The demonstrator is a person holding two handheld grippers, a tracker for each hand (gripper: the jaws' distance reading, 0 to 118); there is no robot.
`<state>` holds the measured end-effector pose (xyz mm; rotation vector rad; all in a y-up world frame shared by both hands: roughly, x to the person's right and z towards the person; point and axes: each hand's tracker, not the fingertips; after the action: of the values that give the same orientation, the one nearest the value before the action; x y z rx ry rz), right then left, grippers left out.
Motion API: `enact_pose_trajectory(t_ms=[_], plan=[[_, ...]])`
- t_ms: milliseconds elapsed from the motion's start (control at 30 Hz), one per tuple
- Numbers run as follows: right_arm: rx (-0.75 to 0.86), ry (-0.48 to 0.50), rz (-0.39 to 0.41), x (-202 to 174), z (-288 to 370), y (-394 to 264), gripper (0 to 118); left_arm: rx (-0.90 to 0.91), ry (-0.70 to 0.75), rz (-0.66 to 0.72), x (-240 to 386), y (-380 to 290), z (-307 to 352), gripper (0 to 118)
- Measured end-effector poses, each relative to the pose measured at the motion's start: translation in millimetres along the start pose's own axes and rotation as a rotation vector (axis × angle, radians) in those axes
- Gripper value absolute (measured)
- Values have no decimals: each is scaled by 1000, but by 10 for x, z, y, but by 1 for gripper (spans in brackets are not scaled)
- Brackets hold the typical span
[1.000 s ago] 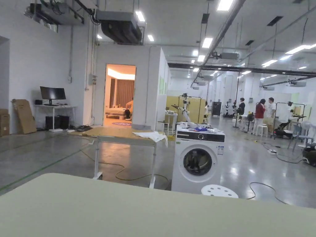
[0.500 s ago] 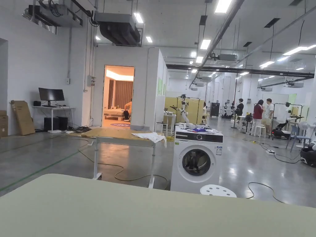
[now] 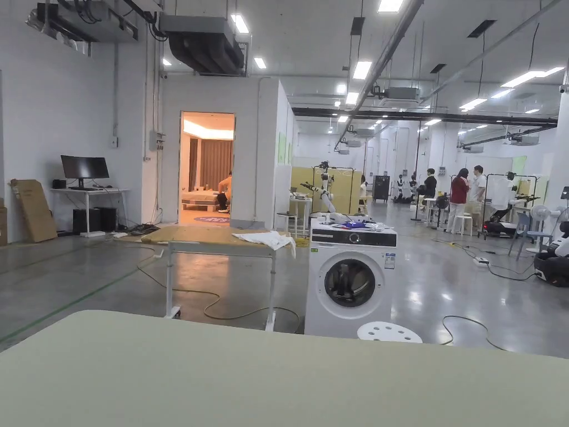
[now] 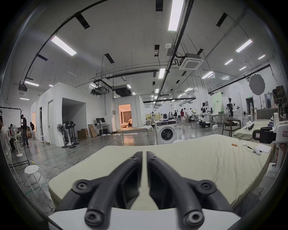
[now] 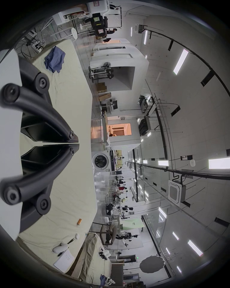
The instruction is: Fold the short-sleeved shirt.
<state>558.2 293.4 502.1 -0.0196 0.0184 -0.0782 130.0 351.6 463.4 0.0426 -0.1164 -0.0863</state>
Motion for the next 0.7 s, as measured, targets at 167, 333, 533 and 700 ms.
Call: enact_pose_trajectory(t_ms=[167, 333, 533, 700], plan=[[-1, -1, -22, 41, -2, 8, 63, -1, -15, 13, 4, 5, -10, 53], [26, -18, -29, 37, 35, 69, 72, 17, -8, 24, -1, 40, -16, 80], [78, 13, -106, 121, 26, 71, 117, 30, -11, 17, 37, 72, -40, 108], [89, -9, -105, 147, 42, 77, 118, 37, 7, -3, 92, 99, -59, 118]])
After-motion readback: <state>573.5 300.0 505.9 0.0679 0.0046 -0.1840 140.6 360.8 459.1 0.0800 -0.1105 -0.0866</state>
